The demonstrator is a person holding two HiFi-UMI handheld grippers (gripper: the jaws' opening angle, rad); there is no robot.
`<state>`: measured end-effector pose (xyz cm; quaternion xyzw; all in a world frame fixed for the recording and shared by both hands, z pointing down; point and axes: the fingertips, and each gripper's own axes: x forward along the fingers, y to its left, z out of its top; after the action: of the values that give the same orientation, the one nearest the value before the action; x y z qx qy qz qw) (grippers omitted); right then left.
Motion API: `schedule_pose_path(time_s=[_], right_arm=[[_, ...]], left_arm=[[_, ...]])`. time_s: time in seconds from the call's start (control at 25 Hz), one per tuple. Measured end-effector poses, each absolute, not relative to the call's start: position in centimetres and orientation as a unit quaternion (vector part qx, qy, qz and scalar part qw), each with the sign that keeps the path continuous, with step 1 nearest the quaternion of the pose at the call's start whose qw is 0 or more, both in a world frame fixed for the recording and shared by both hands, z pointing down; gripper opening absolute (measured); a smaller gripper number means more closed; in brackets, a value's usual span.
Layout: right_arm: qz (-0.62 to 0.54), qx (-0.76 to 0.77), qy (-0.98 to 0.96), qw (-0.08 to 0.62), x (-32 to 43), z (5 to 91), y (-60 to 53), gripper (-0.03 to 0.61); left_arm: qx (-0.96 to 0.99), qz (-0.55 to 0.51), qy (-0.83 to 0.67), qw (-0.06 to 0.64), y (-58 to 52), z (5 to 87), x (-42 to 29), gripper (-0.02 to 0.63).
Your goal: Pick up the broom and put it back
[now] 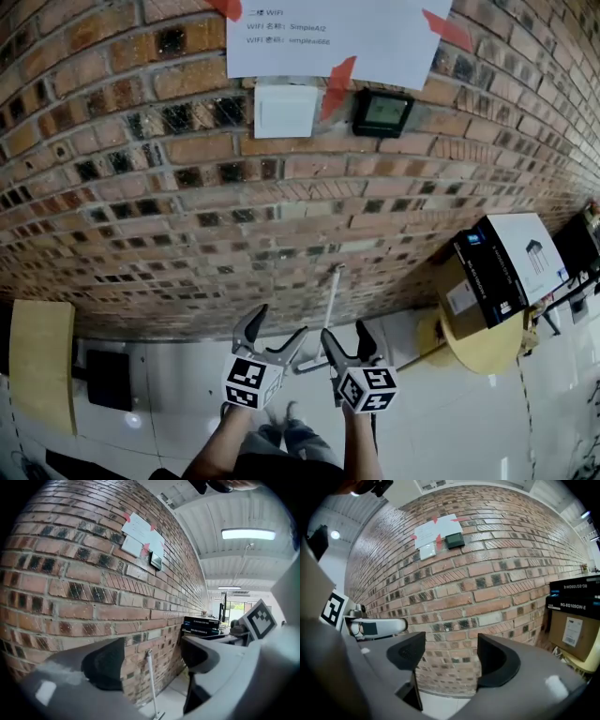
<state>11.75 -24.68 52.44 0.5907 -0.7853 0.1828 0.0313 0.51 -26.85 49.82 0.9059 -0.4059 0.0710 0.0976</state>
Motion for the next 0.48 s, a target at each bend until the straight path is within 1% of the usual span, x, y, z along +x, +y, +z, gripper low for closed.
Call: schedule_pose_path(time_s=[0.2,0.48], right_arm=[[0.189,0.604,-0.774,0.021,14.0,54.6,-24.2,0.344],[0.195,0.606,-0.771,0.017,15.3,56.2,-23.2,0.336]], left_arm=[[0.91,0.095,-0.388,0.113,-26.1,52.8,2.5,0.38],[0.91,0.113,-0.38,0.121,-25.7,54.5,3.4,0.379]])
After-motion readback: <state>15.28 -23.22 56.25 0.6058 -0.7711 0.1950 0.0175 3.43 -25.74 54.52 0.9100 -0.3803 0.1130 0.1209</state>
